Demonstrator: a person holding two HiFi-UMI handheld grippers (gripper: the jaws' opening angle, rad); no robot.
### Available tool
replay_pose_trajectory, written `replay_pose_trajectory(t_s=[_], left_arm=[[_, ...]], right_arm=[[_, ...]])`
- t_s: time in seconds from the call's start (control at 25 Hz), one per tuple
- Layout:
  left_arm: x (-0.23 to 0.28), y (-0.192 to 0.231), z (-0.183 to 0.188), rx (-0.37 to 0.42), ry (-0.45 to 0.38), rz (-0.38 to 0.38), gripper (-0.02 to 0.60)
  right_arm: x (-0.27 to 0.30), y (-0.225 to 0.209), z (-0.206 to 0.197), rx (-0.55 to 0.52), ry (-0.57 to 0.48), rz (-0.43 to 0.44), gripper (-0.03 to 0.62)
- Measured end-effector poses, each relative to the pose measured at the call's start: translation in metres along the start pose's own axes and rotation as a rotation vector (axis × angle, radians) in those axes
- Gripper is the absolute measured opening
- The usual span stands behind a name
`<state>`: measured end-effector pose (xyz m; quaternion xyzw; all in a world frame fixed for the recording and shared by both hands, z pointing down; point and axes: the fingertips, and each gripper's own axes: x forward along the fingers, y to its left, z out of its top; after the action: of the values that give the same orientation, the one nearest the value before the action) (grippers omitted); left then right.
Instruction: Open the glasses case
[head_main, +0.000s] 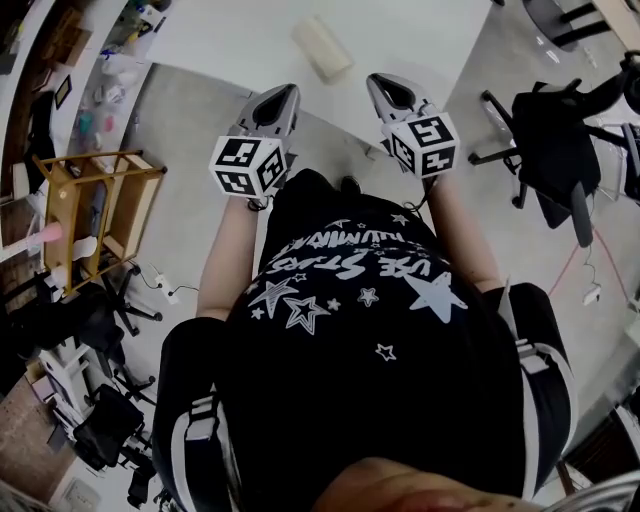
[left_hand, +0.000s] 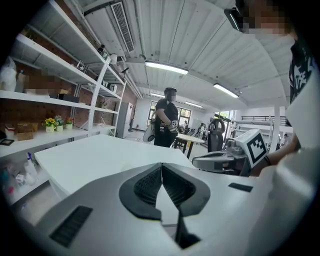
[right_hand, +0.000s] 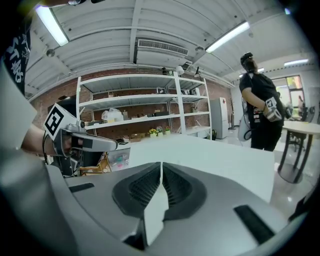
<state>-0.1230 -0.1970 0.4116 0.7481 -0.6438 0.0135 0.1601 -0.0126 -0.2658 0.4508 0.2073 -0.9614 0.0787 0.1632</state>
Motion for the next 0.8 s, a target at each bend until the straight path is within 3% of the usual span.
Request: replay_pose_trajectory(t_s=[0.2,0.4,0.8], left_arm=[[0.024,0.02,-0.008,0.043,0.048,0.001,0.014],[0.047,0.055,-0.014,0.035,0.102,-0.015,0.014],[0.103,0.099,-0.037,0.043,0.254,-0.118,0.012]], right_arm=[[0.014,-0.008,-0.008,0.019,0.021,-0.029,0.008],[0.035,-0.003,-0.013,0.058,0.065,-0.053,0.008],[0.076,-0.003,-0.019,0.093,0.174,-0.132,0.009]])
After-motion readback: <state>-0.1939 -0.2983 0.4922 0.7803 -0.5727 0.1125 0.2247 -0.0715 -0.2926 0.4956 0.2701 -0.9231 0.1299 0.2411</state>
